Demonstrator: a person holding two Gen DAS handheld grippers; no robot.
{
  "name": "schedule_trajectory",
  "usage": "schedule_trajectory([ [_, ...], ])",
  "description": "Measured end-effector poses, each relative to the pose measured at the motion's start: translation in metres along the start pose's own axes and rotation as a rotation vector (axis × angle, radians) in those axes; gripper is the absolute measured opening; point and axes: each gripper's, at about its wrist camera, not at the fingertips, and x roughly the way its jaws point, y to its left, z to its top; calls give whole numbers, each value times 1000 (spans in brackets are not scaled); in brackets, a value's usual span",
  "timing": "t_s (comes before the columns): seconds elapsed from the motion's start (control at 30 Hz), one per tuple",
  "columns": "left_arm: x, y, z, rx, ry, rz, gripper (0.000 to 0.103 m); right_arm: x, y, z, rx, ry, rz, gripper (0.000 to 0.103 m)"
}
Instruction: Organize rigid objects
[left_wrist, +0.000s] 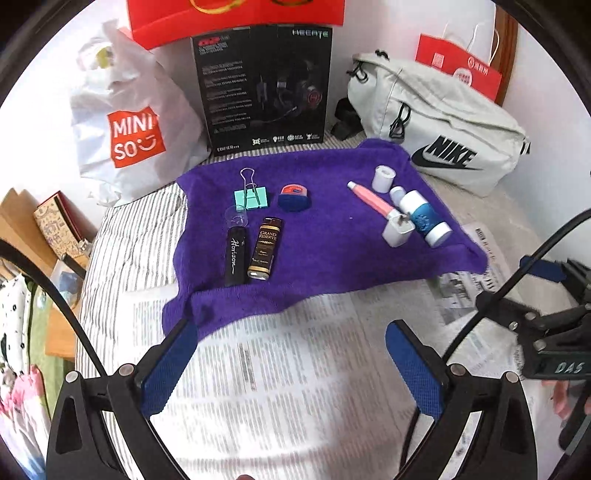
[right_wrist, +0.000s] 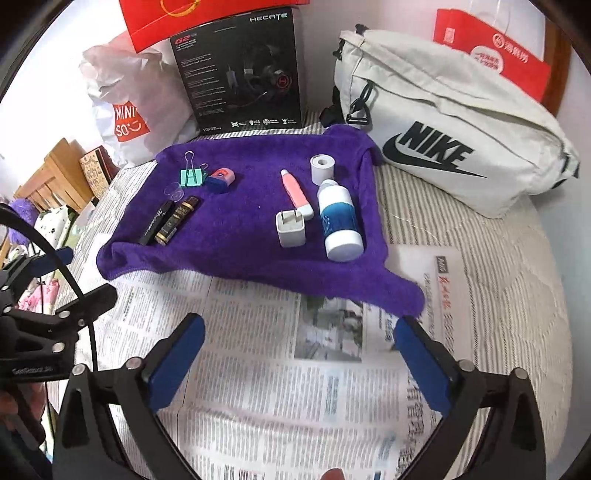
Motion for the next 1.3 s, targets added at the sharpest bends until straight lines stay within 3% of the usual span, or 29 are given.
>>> schedule_trajectory([
  [0.33, -28, -6, -18, -55, -15, 4, 103, -32, 5, -26, -6, 9, -23, 102],
  [0.57, -43, -25, -23, -7, -36, 57, 103, -49, -1, -37, 0, -7, -35, 102],
  [0.87, -51, -26, -31, -30, -43, 29, 103, -58, -13, -40, 36, -29, -68, 102],
  [1.3, -53, -20, -33, -50, -47, 21, 103, -58, -13, -47, 38, -16, -47, 102],
])
